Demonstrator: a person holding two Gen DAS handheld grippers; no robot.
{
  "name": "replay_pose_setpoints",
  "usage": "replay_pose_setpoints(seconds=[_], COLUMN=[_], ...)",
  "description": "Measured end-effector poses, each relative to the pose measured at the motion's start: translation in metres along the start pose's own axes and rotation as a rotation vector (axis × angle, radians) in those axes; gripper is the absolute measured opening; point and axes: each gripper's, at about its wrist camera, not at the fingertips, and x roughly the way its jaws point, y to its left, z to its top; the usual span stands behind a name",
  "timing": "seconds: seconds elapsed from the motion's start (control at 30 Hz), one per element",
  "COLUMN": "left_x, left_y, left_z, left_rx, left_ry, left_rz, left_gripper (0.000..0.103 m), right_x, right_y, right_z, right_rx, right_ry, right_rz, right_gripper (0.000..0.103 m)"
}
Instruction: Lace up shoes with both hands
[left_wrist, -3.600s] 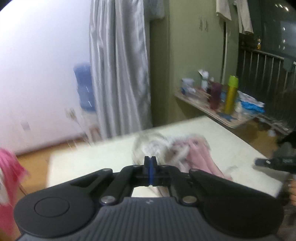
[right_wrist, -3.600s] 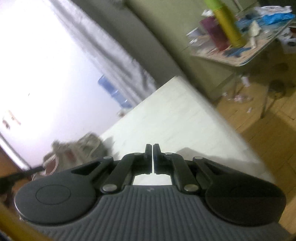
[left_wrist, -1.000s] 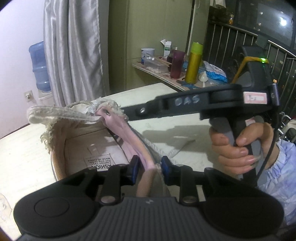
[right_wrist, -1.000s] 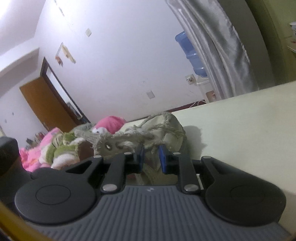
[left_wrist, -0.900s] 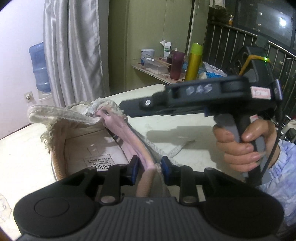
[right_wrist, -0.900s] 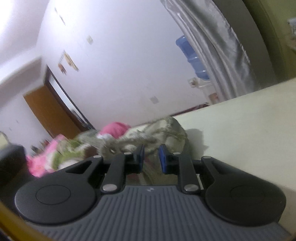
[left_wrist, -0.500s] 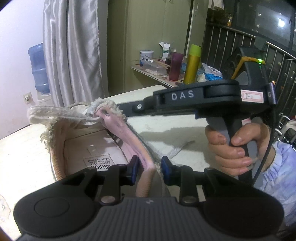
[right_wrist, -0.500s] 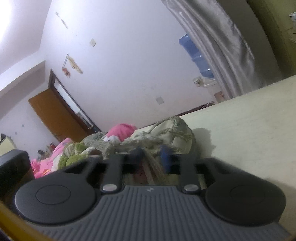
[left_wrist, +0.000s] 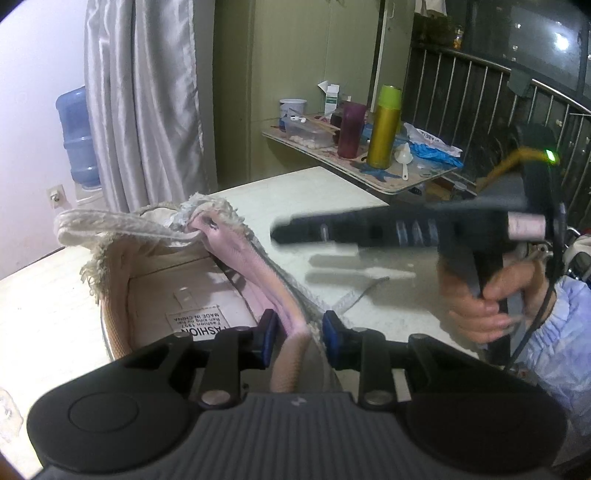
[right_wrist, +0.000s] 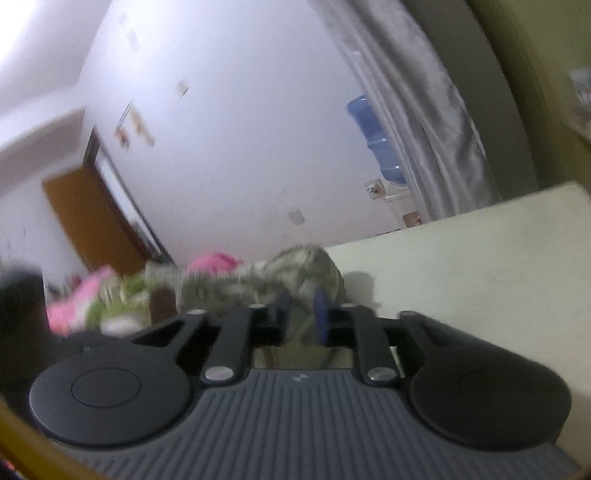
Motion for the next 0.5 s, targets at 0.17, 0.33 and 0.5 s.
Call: replay_pose_setpoints(seconds=[0.17,0.33,0.5], left_x=[0.001,0.002,0.002], left_y=[-0.001,-0.003,-0.006], left_z=[-0.001,-0.001,-0.003], left_rx=[0.007,0.013,0.025], left_ry=[-0.001,0.001,-0.003], left_rz=[0.005,0.009,0.018], left_gripper=[0.031,0.031,0.031], right_x=[0.004,0.006,0.015], right_y=[0.011,0.018,0.021], right_z=[-0.011,-0.01,-0.01], right_rx=[-0.162,-0.195,-0.21], right_ry=[0.109,0.09,0.093], right_rz=[-0.013,0.002,-0.054], right_gripper=[0.033,0.033,0.033])
